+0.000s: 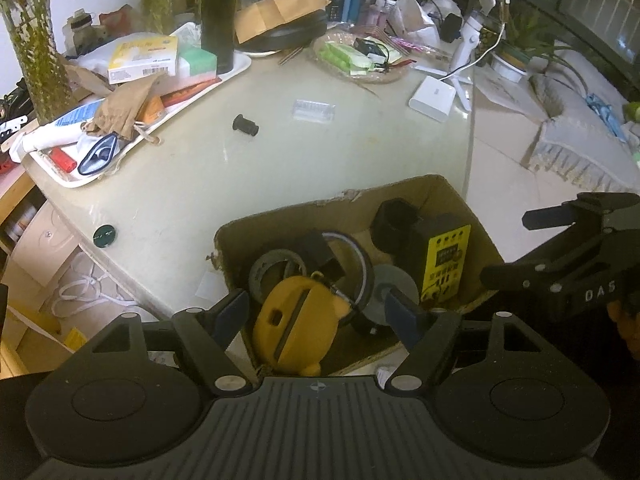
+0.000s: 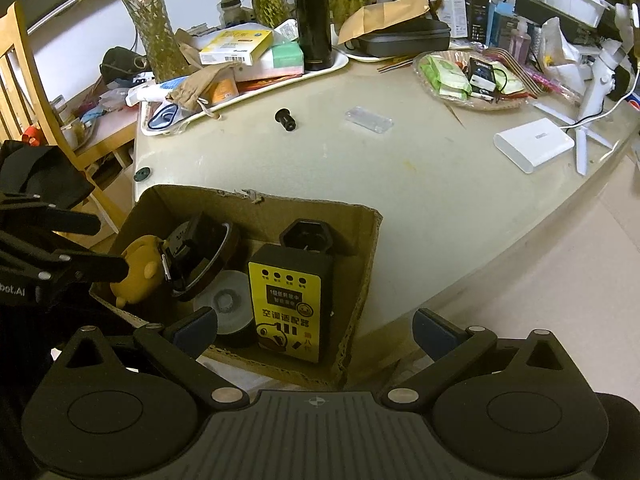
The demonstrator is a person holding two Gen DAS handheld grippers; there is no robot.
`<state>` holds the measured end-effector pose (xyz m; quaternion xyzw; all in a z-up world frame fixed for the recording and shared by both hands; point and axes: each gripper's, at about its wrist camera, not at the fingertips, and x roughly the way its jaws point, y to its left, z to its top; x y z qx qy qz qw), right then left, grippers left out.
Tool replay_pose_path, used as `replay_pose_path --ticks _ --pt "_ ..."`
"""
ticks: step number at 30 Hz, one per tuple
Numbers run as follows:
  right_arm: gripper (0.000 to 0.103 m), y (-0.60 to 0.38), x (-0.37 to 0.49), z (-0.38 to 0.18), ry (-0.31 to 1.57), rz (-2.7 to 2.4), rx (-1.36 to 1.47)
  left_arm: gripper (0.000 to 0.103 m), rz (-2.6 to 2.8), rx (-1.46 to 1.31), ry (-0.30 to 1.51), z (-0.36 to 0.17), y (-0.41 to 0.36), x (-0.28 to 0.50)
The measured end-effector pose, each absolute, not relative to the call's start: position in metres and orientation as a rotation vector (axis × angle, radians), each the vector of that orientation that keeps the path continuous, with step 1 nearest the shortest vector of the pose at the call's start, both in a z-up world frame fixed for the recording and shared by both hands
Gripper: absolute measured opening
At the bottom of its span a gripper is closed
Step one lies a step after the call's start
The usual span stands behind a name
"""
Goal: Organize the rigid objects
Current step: 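Withdraw both open tools from the cardboard box toward the table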
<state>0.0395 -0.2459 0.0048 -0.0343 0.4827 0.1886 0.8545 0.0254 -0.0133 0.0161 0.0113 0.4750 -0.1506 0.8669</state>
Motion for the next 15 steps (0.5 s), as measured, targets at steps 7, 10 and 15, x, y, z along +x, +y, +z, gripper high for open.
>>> replay_pose_path --ticks 7,10,15 --pt "0.103 -0.2446 0.0393 0.0060 1.010 0.399 -0.075 0.075 -0.318 0.011 0.985 0.0169 -0.0099 0.0228" --pt "0.103 -0.2444 0.0397 0.0060 1.009 0.399 -0.075 0.075 -0.317 0.009 0.978 0.0180 -0.0098 0.0228" --pt "0.103 -0.2444 0.0405 0.0070 0.997 0.396 -0.075 0.075 -0.311 0.014 0.966 0.0184 -0.0093 0.0220"
